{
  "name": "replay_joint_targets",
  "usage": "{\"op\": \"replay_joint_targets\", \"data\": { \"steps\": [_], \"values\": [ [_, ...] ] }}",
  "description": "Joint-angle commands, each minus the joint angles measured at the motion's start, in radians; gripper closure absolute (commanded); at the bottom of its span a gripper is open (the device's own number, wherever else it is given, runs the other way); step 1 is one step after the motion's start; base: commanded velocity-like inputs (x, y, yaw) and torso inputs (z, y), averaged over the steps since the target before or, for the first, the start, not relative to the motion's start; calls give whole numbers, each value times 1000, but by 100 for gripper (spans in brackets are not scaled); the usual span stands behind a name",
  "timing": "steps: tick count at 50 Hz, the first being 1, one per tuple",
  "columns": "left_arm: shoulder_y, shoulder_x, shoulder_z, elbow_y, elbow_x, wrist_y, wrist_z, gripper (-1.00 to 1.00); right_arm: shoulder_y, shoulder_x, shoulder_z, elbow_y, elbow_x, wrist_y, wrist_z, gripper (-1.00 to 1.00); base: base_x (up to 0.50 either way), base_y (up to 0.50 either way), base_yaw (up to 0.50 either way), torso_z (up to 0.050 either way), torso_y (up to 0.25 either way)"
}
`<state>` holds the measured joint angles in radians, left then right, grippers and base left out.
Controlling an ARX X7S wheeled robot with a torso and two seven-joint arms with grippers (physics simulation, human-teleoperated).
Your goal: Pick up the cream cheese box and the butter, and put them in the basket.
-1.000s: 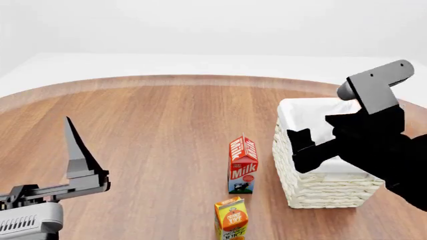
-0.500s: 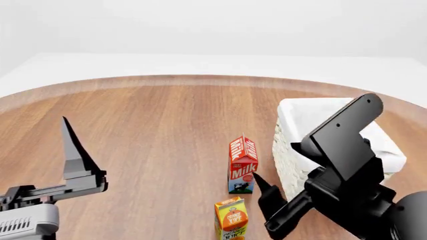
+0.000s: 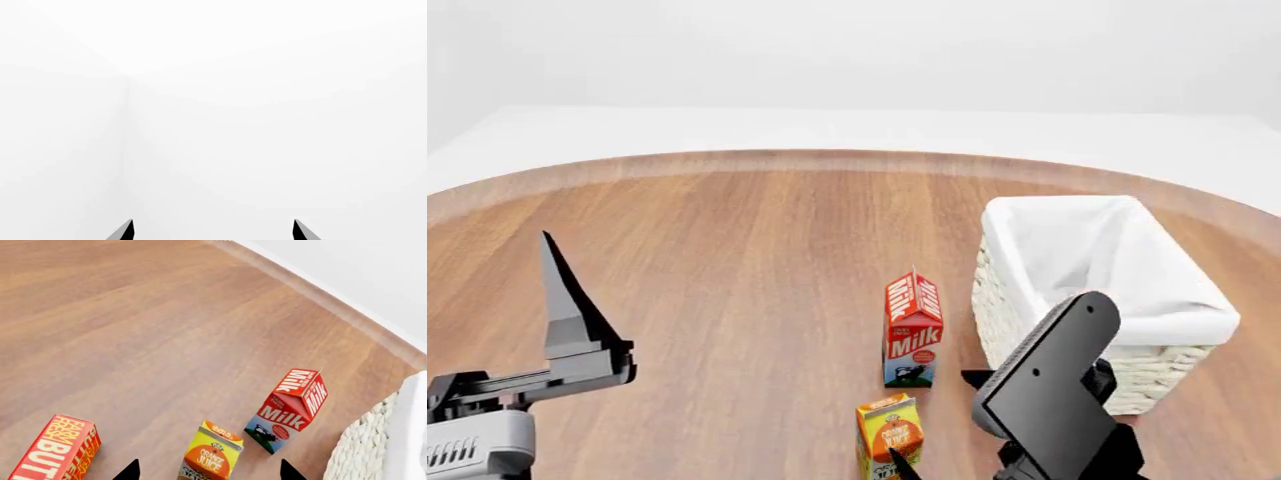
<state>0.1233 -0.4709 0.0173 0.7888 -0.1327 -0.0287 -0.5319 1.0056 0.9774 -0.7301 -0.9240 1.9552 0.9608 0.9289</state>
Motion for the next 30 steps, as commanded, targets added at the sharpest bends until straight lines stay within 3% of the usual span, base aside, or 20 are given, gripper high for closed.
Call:
{"op": "replay_joint_targets", "data": {
  "steps": [1, 30],
  "values": [
    [3, -4, -6, 7, -2, -1, -4, -100, -22, -48, -47, -42, 22, -5, 69, -100, 0, 0, 0, 0, 0],
    [4, -8, 2, 0, -4, 8, -6, -100, -76, -184, -96, -41, 19, -85, 206, -100, 0, 0, 0, 0, 0]
  ]
}}
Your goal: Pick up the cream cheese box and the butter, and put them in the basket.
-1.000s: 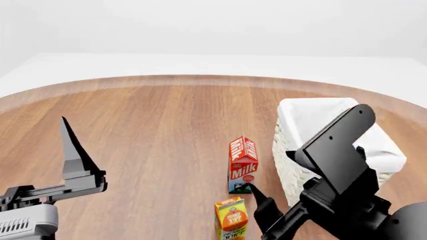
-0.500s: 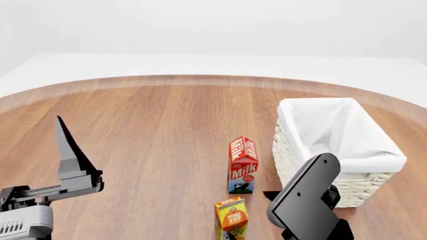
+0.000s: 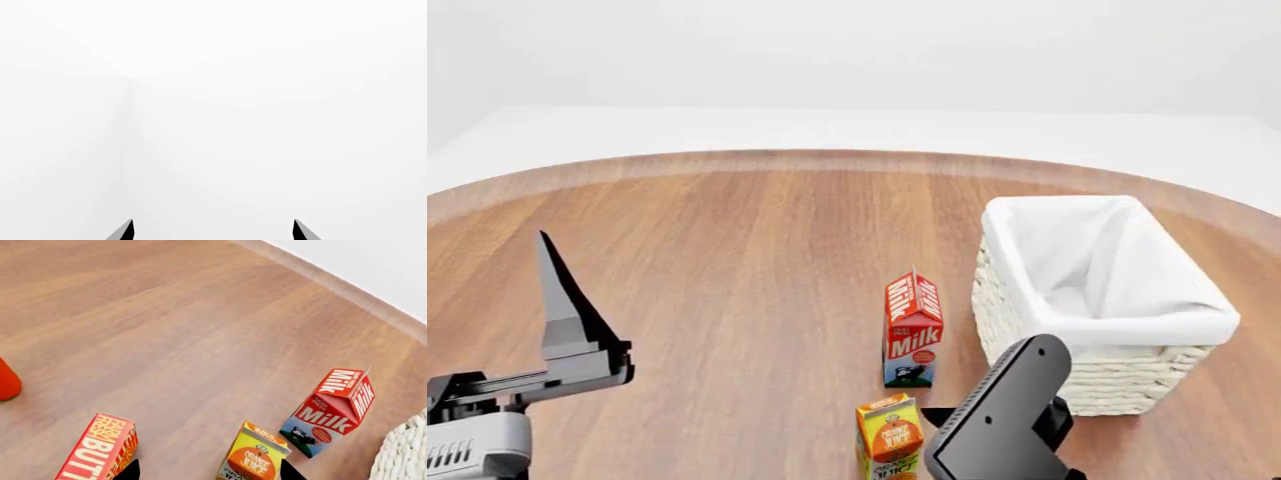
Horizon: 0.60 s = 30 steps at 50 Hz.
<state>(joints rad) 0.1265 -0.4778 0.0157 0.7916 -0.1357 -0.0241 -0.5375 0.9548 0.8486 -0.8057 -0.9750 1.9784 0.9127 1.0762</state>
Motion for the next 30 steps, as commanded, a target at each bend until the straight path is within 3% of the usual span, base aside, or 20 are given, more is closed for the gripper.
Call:
{"op": "replay_joint_targets", "data": {
  "steps": [1, 30],
  "values": [
    [1, -1, 5, -4, 0, 4, 0, -100, -24, -61, -23, 11, -3, -39, 64, -100, 0, 0, 0, 0, 0],
    [5, -10, -12, 0, -17, 6, -7, -100, -177, -285, -118, 77, -104, -133, 167, -100, 0, 0, 0, 0, 0]
  ]
}}
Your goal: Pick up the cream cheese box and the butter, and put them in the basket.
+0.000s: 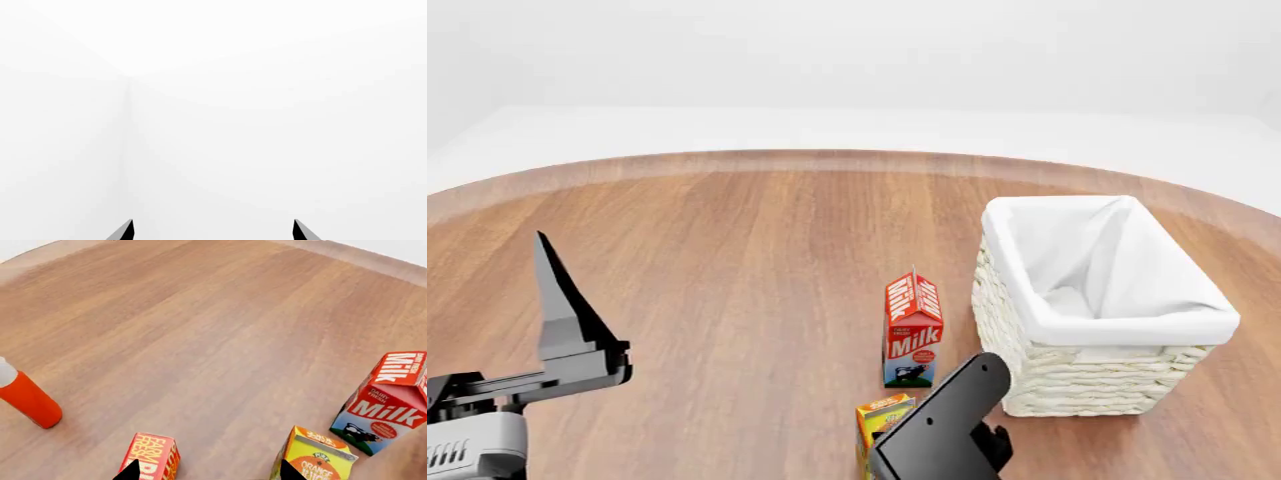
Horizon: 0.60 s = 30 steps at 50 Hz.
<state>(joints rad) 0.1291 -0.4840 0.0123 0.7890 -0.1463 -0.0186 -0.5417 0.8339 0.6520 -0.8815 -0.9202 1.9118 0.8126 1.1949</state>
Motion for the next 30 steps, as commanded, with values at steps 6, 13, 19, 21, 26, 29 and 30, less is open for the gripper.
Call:
{"op": "replay_joint_targets", "data": {
  "steps": [6, 13, 19, 21, 26, 29, 30],
  "values": [
    [5, -5, -8, 3, -5, 4, -4, -100, -92, -135, -69, 33, -74, -38, 60, -100, 0, 0, 0, 0, 0],
    [6, -6, -9, -4, -7, 10, -5, -100, -119, -176, -88, 37, -105, -45, 67, -100, 0, 0, 0, 0, 0],
    [9, -7, -12, 0, -7, 13, -7, -100, -147, -201, -102, 45, -128, -56, 80, -100, 0, 0, 0, 0, 0],
    [11, -7, -12, 0, -6, 15, -7, -100, -158, -202, -99, 54, -139, -64, 79, -100, 0, 0, 0, 0, 0],
    [12, -7, -10, -4, -7, 18, -7, -100, -181, -195, -83, 104, -175, -89, 79, -100, 0, 0, 0, 0, 0],
    [11, -8, -11, -4, -12, 17, -7, -100, -191, -201, -83, 119, -193, -96, 77, -100, 0, 0, 0, 0, 0],
    [10, -8, -12, -5, -13, 16, -7, -100, -194, -203, -82, 123, -199, -101, 86, -100, 0, 0, 0, 0, 0]
  ]
}}
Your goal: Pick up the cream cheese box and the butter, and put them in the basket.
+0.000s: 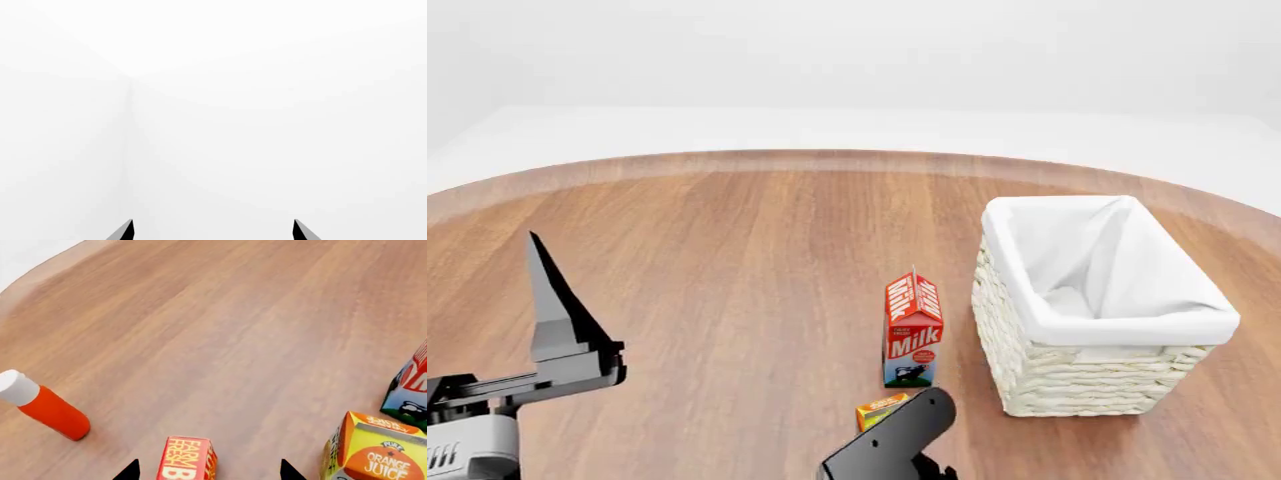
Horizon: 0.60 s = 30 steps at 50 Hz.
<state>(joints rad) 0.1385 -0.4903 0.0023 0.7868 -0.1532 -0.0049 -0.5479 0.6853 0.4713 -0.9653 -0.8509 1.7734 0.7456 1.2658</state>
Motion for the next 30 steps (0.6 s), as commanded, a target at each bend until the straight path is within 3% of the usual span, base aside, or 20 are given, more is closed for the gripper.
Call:
{"op": "replay_joint_targets", "data": {
  "steps": [1, 30],
  "values": [
    [0, -1, -3, -4, -8, 3, -1, -100, -47, -25, 0, 58, -62, -35, 18, -100, 0, 0, 0, 0, 0],
    [6, -8, -16, 0, -19, 8, -9, -100, -120, -101, -78, 136, -192, -36, 119, -100, 0, 0, 0, 0, 0]
  ]
}}
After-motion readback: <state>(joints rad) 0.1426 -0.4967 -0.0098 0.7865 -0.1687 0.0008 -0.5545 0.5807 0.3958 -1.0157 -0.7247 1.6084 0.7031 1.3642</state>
